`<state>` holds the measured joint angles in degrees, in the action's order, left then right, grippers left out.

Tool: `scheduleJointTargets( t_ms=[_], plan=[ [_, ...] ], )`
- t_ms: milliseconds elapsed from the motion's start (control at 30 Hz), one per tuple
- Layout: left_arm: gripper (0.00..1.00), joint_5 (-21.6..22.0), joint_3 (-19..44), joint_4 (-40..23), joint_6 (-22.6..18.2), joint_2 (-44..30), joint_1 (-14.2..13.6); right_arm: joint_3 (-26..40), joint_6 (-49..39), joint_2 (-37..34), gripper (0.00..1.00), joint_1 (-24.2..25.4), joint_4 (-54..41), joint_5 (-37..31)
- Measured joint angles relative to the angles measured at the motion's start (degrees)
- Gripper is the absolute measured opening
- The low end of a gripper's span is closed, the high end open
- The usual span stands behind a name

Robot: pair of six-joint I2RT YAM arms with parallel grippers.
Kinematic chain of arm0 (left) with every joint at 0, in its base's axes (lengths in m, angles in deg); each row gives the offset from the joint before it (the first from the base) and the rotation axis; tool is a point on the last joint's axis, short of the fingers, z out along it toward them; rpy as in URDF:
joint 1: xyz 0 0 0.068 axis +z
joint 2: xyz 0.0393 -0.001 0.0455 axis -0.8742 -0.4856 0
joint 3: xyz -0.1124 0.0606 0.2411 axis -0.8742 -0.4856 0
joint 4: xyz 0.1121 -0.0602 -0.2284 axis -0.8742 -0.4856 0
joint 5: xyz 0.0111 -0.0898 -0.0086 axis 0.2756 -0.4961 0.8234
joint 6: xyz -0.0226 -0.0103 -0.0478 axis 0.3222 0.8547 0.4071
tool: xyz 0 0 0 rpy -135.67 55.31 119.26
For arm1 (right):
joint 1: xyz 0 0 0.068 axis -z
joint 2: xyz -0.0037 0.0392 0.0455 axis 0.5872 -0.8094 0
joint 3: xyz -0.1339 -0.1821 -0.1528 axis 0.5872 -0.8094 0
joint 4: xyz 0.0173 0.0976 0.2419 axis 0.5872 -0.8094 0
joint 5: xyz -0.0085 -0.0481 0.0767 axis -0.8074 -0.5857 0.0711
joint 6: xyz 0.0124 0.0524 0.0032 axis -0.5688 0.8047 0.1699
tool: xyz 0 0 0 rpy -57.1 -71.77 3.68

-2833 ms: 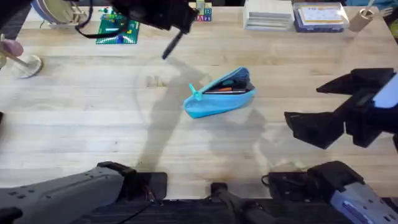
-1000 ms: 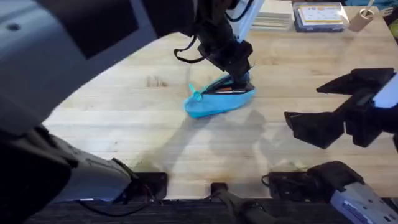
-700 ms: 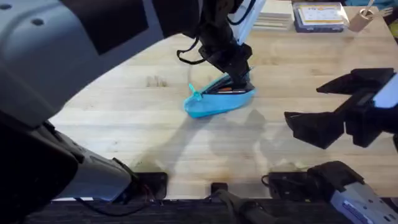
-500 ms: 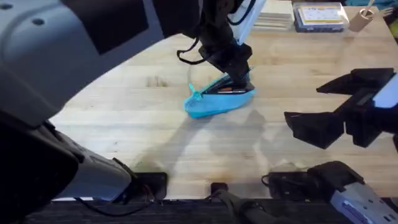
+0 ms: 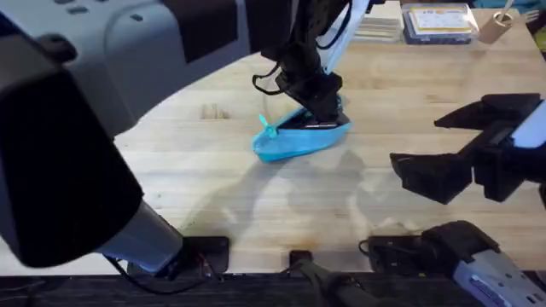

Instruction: Unzip the bag, pick up the pens from the table one at a time and place them inside, then zip the bag closed.

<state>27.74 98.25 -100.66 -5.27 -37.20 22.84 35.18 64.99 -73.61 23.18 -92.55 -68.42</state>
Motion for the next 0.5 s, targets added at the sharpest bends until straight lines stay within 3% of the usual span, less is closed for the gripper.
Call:
scheduleJointTargets(
  t_ms=[300, 400, 433, 467, 500],
  plan=[
    [0.046, 0.0, 0.0, -0.8, 0.0, 0.0, 0.0, 0.0, 0.0, 0.0, 0.998, 0.0, 0.0, 0.0],
    [0.146, 0.0, 0.0, -0.9, 0.0, 0.0, 0.0, 0.0, 0.0, 0.0, 0.998, 0.0, 0.0, 0.0],
    [0.258, 0.0, 0.0, -0.9, -0.2, 0.0, 0.0, 0.0, 0.0, 0.0, 0.997, 0.0, 0.0, 0.0],
    [0.734, -0.1, 0.0, -0.8, 0.0, 0.0, 0.0, 0.0, 0.0, 0.0, 0.997, 0.0, 0.0, 0.0],
    [0.888, -0.1, 0.0, -0.8, 0.0, 0.0, 0.0, 0.0, 0.0, 0.0, 0.997, 0.0, 0.0, 0.0]
  ],
)
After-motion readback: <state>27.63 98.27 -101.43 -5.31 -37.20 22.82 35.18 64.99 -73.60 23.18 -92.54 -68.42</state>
